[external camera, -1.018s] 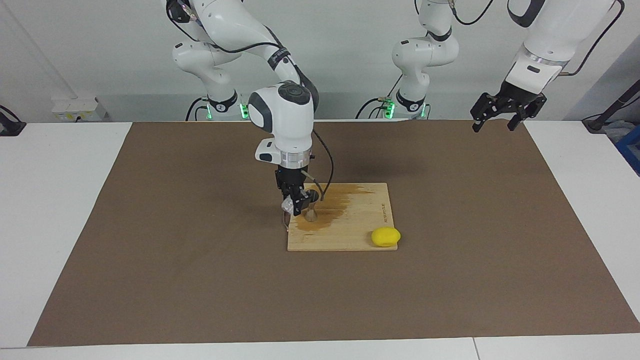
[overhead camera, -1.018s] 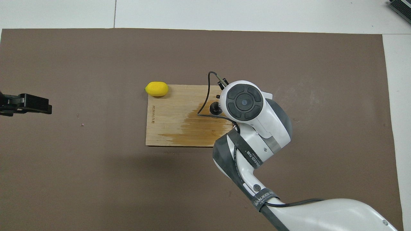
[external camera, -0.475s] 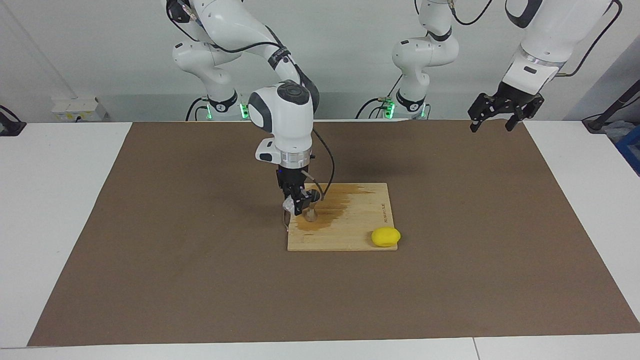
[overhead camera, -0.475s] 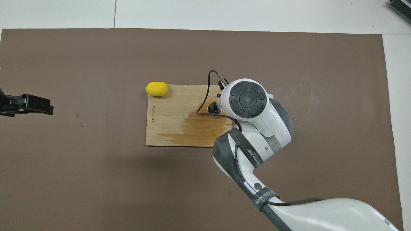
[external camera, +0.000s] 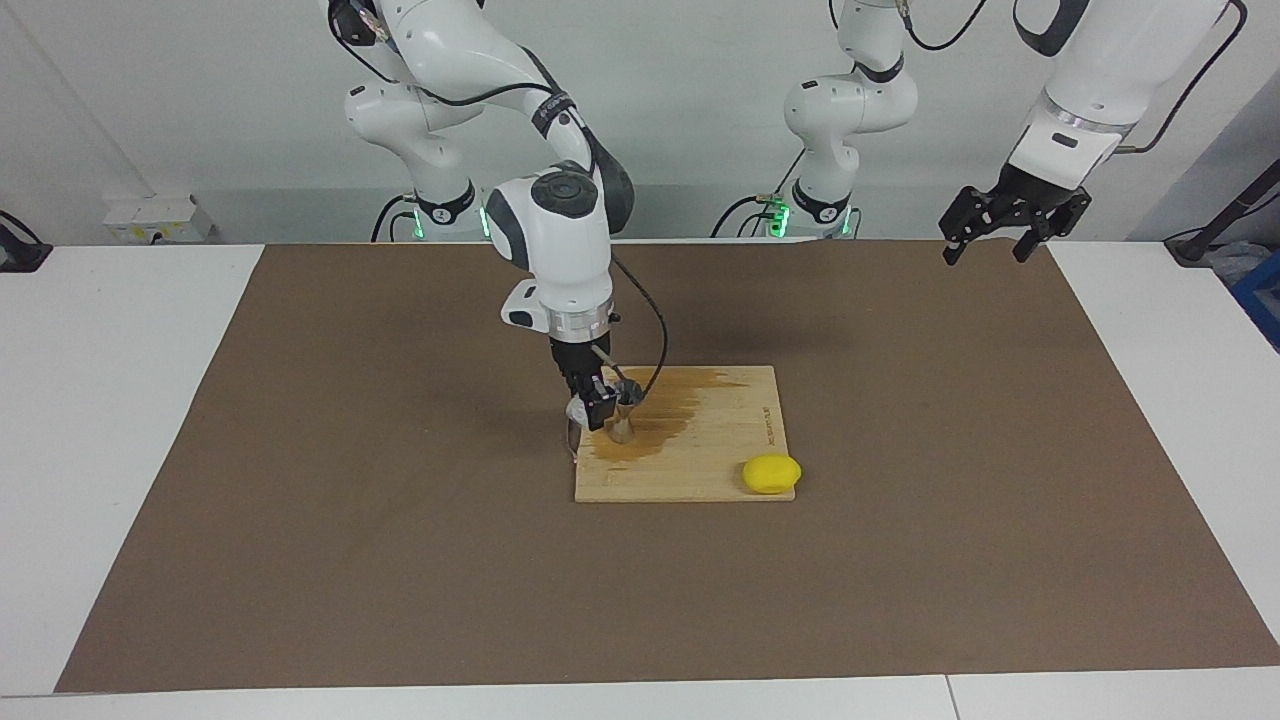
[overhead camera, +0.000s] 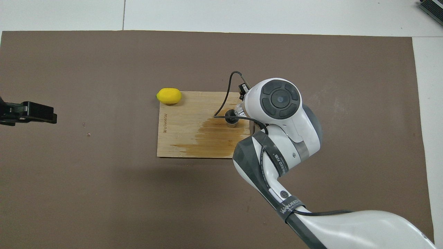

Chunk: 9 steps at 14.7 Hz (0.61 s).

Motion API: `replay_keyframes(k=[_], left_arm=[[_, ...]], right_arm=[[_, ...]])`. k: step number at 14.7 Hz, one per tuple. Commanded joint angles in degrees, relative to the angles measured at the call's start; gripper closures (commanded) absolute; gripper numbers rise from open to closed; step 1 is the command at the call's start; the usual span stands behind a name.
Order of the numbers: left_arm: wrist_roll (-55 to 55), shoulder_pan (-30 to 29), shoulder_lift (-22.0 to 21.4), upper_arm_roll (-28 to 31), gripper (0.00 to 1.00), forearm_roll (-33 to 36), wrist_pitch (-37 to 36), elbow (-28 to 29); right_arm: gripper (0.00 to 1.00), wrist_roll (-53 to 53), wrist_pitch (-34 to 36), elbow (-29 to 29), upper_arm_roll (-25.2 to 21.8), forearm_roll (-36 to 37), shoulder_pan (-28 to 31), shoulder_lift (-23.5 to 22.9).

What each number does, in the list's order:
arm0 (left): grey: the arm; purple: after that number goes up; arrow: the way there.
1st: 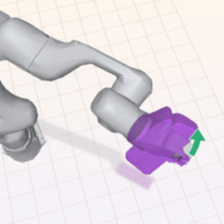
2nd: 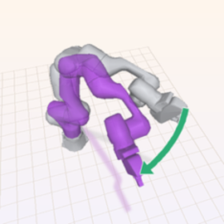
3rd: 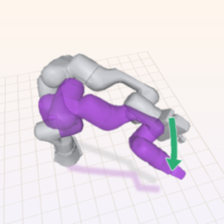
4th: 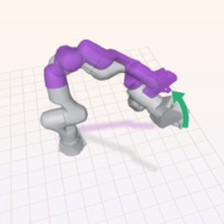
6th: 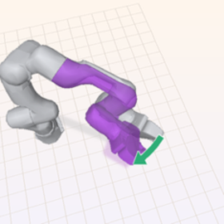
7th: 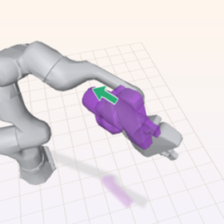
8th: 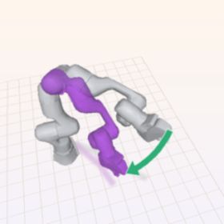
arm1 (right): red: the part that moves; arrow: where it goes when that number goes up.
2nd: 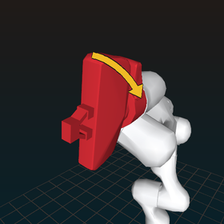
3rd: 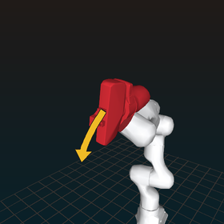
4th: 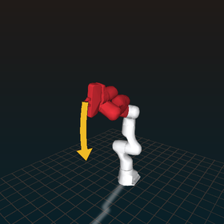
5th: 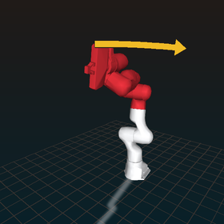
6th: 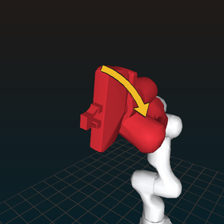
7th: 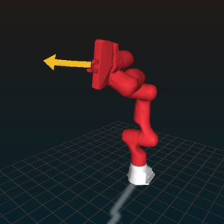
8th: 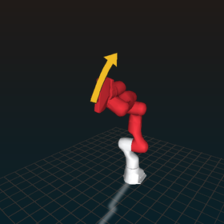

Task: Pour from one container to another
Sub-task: 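Tilt the glass cup with the right gripper over the metal cup, then turn the glass cup upright and carry it back off the board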

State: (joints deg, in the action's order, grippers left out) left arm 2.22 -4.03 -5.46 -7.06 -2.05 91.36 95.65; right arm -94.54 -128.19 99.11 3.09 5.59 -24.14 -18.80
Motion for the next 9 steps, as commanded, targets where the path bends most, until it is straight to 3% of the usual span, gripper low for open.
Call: replay_keyframes(k=[1,4,9], left_arm=[[0.41,-0.10,-1.75,0.20,0.00,-0.67,0.23,1.91],[0.41,-0.10,-1.75,0.20,0.00,-0.67,0.23,1.91],[0.41,-0.02,-1.75,0.20,0.00,-0.67,0.23,1.91]], right_arm=[[1.00,0.23,-0.31,-0.68,0.52,-2.34,1.81,0.08],[1.00,1.11,-0.31,-0.67,0.52,-5.49,3.13,0.17],[1.00,6.39,0.83,-0.24,0.52,-18.22,7.34,0.61]])
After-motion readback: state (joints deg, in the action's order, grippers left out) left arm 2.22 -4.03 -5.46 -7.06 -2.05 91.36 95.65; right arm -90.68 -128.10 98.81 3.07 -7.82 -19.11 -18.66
